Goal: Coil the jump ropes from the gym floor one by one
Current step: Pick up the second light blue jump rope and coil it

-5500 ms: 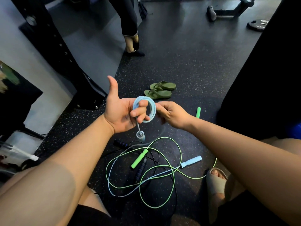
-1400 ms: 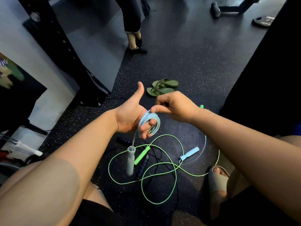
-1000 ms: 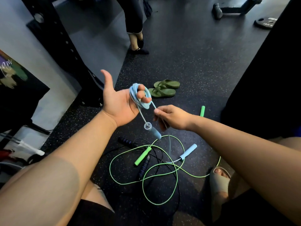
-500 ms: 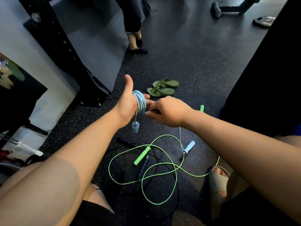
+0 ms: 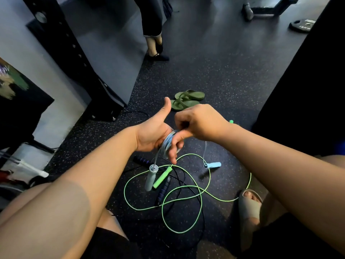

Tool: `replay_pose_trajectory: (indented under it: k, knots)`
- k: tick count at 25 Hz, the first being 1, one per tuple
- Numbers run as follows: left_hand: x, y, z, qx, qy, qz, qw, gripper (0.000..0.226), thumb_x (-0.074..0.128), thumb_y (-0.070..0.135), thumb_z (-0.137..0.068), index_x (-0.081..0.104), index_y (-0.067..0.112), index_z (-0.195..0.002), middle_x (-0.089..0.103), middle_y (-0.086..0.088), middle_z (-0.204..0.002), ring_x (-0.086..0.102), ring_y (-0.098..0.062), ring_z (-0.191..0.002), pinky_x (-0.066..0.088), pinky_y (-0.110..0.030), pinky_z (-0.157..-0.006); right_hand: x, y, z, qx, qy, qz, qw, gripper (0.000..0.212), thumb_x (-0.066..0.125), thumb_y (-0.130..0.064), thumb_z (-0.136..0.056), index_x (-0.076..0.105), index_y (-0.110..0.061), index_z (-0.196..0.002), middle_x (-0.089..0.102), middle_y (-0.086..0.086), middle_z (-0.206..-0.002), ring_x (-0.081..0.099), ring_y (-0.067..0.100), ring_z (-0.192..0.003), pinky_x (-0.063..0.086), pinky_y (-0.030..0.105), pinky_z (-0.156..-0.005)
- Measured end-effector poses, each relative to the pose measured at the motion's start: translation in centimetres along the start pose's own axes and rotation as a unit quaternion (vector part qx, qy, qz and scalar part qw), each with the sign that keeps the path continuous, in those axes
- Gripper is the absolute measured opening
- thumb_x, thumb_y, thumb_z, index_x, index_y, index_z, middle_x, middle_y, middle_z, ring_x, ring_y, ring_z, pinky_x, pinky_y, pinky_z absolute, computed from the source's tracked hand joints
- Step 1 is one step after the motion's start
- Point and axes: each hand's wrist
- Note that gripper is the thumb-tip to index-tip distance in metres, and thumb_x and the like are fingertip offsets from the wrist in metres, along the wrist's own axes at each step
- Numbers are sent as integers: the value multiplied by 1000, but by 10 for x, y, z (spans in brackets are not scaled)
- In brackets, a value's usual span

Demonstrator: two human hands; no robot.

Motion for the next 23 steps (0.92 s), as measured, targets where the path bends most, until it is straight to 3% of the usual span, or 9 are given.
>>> replay_pose_trajectory:
  k: [4,7,10,12,15,17,20,23]
  knots:
    - [-4,0,9,51,-33,63,996,114,-10,98,-52,53,5,-70,47,-8,-41,62,-30,-48,54,-37,-79,10,10,5,95,-8,-131,987,55,53,-72,-82,53,-21,-62,49,-6,-50,46,9,-49,38,32,-49]
    - [-7,-1,15,109,9,154,982,111,-15,99,-53,50,10,-64,41,-3,-39,57,-28,-47,50,-37,-83,25,13,8,195,-29,-237,951,56,44,-59,-94,51,-13,-63,55,5,-55,50,12,-52,47,39,-54]
    - [-11,0,20,181,62,266,945,107,-7,103,-52,50,13,-64,41,-2,-45,53,-27,-53,47,-36,-86,42,14,11,248,-76,-249,933,62,33,-55,-102,59,-4,-79,63,10,-64,58,18,-58,53,45,-69]
    - [-14,1,20,240,78,345,904,109,8,105,-53,56,9,-73,48,-3,-56,56,-27,-64,47,-36,-92,54,16,15,266,-121,-266,919,43,39,-41,-105,61,-8,-88,70,13,-72,64,19,-63,54,43,-71]
    - [-19,0,16,317,127,422,840,113,23,102,-61,60,2,-96,64,-9,-82,66,-32,-88,49,-42,-100,60,12,18,256,-205,-235,915,21,45,-26,-105,62,-20,-94,74,11,-80,65,14,-66,52,32,-69]
    - [-19,1,12,333,167,430,822,116,22,100,-66,58,-1,-110,70,-16,-99,67,-40,-107,43,-48,-110,57,7,16,242,-230,-205,920,21,45,-25,-105,63,-14,-101,73,6,-76,63,13,-65,50,25,-64]
    - [-21,1,5,320,211,412,826,124,16,97,-71,44,-7,-134,66,-25,-123,61,-44,-121,39,-51,-113,48,-1,7,190,-238,-109,946,24,45,-26,-103,61,-9,-102,68,-1,-70,62,17,-66,48,27,-65]
    - [-23,-2,-2,258,269,330,867,123,6,94,-74,37,-5,-140,68,-24,-123,64,-36,-120,38,-48,-114,39,-6,1,123,-163,-14,979,26,49,-31,-100,61,-11,-89,65,3,-73,57,26,-68,49,39,-67]
Point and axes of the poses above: each hand's wrist, its own z-axis away from the middle knuckle, its own x-axis out of the palm, y = z × x
